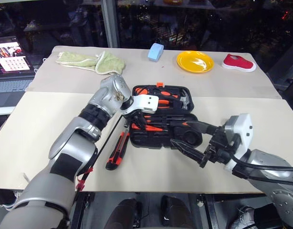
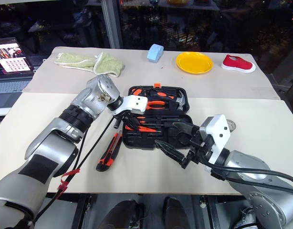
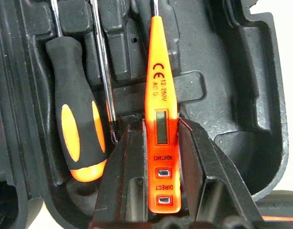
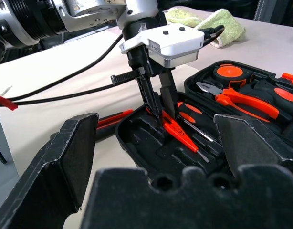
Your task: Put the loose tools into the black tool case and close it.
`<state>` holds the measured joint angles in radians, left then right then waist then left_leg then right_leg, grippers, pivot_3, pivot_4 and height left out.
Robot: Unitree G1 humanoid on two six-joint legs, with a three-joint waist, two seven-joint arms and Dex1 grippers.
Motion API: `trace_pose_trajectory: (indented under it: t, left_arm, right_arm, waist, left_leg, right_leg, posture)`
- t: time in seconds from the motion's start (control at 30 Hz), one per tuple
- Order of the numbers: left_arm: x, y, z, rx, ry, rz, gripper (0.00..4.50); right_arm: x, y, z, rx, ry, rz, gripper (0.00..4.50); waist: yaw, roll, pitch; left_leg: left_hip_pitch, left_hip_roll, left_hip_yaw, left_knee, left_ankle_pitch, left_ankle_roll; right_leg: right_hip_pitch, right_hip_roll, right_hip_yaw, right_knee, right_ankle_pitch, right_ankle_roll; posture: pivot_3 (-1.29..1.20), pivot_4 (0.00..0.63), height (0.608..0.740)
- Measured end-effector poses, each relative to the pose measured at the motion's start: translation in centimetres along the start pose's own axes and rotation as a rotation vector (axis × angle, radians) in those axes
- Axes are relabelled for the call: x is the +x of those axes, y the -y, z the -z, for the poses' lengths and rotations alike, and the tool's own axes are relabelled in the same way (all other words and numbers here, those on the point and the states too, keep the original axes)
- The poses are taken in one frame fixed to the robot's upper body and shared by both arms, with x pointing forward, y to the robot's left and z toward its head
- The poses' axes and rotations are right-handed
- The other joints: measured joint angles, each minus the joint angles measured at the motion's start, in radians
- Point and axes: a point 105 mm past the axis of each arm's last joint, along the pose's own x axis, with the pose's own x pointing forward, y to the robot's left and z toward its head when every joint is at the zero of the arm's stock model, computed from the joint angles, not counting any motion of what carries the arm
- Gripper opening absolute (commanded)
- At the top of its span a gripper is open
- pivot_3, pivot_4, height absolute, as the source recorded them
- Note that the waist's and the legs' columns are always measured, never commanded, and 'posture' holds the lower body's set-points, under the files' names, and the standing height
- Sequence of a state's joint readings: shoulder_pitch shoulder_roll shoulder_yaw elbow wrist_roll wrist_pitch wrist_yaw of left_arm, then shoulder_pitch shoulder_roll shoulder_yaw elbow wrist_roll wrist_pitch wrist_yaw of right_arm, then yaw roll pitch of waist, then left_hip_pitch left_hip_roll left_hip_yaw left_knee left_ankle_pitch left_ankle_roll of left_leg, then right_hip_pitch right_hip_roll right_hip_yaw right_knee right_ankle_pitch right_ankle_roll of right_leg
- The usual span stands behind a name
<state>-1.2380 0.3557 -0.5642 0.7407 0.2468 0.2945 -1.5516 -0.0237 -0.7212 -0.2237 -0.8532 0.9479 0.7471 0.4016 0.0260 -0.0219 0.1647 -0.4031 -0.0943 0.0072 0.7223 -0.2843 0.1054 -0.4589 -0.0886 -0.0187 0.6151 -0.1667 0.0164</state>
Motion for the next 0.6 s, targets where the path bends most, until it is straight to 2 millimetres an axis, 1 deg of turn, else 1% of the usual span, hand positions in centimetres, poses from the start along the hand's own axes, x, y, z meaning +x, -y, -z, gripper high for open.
trace_pose_trajectory:
  t: [0.1,0.2,0.47,0.53,0.57,0.6]
  left_arm:
    - [0.12,-0.25,-0.13,-0.055,-0.005,-0.018,0.48]
    - [0.03,-0.34,0.24,-0.112,-0.023,-0.03,0.48]
    - [0.14,-0.52,0.34,-0.12,-0.028,-0.055,0.48]
    - [0.16,-0.37,0.23,-0.119,-0.023,-0.049,1.48]
    - [0.18,-0.25,0.23,-0.126,-0.021,-0.044,1.68]
    - [0.26,-0.15,0.2,-0.125,-0.019,-0.041,2.1]
  right_arm:
    - [0.0,0.01,0.0,0.0,0.0,0.0,4.5]
    - [0.0,0.0,0.0,0.0,0.0,0.0,4.5]
    - [-0.02,0.28,0.11,0.001,-0.01,-0.001,4.5]
    - [-0.03,0.33,0.14,0.001,-0.013,-0.001,4.5]
    - [-0.02,0.34,0.12,-0.001,-0.014,-0.002,4.5]
    - [-0.01,0.36,0.1,-0.003,-0.014,-0.002,4.5]
  waist:
    - [0.001,0.0,0.0]
    - [-0.001,0.0,0.0]
    - [-0.001,0.0,0.0]
    - [-0.001,0.0,0.0]
    - [-0.001,0.0,0.0]
    - [-0.001,0.0,0.0]
  left_leg:
    - [0.0,0.0,0.0,0.0,0.0,0.0]
    - [0.0,0.0,0.0,0.001,0.0,0.0]
    - [0.0,0.0,0.0,0.001,0.0,0.0]
    - [0.0,0.0,0.0,0.001,0.0,0.0]
    - [0.0,0.0,0.0,0.001,0.0,0.0]
    - [0.0,0.0,0.0,0.001,0.0,0.0]
  right_leg:
    - [0.0,0.0,0.0,0.0,0.0,0.0]
    - [0.0,0.0,0.0,0.001,0.0,0.0]
    - [0.0,0.0,0.0,0.001,0.0,0.0]
    - [0.0,0.0,0.0,0.001,0.0,0.0]
    - [0.0,0.0,0.0,0.001,0.0,0.0]
    - [0.0,0.0,0.001,0.001,0.0,0.0]
  posture:
    - [0.0,0.15,0.732]
    - [0.0,0.15,0.732]
    - [0.0,0.15,0.732]
    - [0.0,0.15,0.732]
    - [0.0,0.15,0.732]
    - [0.0,0.15,0.732]
